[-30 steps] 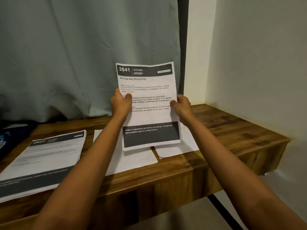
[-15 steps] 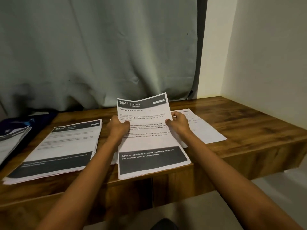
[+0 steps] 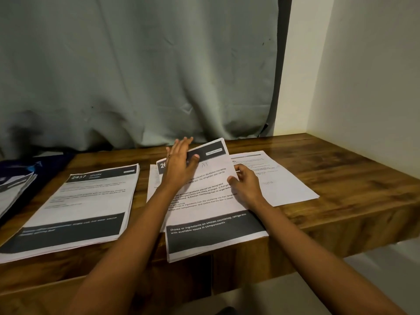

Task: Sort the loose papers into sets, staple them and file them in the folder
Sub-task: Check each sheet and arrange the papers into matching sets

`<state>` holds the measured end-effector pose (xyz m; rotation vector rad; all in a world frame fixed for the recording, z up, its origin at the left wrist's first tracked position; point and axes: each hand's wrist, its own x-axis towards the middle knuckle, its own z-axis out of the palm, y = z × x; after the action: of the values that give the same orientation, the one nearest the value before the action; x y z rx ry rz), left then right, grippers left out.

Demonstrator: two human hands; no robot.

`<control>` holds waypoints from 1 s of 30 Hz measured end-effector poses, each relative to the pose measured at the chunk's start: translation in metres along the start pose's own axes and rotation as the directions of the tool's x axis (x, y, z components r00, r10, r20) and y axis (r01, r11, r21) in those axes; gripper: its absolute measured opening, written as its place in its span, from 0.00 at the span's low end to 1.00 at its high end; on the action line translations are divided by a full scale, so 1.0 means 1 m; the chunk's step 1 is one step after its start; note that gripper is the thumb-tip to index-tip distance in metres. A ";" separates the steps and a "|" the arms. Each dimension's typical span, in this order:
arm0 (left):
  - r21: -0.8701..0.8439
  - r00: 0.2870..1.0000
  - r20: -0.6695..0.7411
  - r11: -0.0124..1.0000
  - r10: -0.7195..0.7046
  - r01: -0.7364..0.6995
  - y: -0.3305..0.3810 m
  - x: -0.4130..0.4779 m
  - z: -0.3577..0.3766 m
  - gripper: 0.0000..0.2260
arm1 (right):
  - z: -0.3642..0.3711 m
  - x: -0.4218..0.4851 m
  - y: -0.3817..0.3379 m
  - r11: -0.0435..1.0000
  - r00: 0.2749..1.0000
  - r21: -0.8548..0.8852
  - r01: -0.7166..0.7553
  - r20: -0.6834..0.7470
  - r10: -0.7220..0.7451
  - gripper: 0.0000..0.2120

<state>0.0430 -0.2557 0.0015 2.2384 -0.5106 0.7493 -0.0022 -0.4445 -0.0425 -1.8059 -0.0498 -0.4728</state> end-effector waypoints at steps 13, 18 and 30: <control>-0.159 0.965 -0.239 0.985 -0.104 0.067 -0.023 -0.017 0.017 0.04 | 0.001 0.010 -0.001 0.992 0.996 0.103 -0.073 0.058 0.068 0.06; -0.178 0.973 -0.199 0.981 -0.118 0.082 -0.028 -0.015 0.022 0.06 | -0.006 0.032 -0.030 0.990 0.969 -0.070 -0.125 0.203 0.137 0.10; -0.210 0.985 -0.058 0.967 -0.160 0.145 -0.027 -0.016 0.022 0.03 | -0.005 0.049 -0.010 0.918 0.923 0.248 -0.309 0.311 0.226 0.12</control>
<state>0.0538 -0.2519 -0.0346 2.0245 -0.3573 0.6658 0.0383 -0.4562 -0.0160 -1.5426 -0.0589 -0.0082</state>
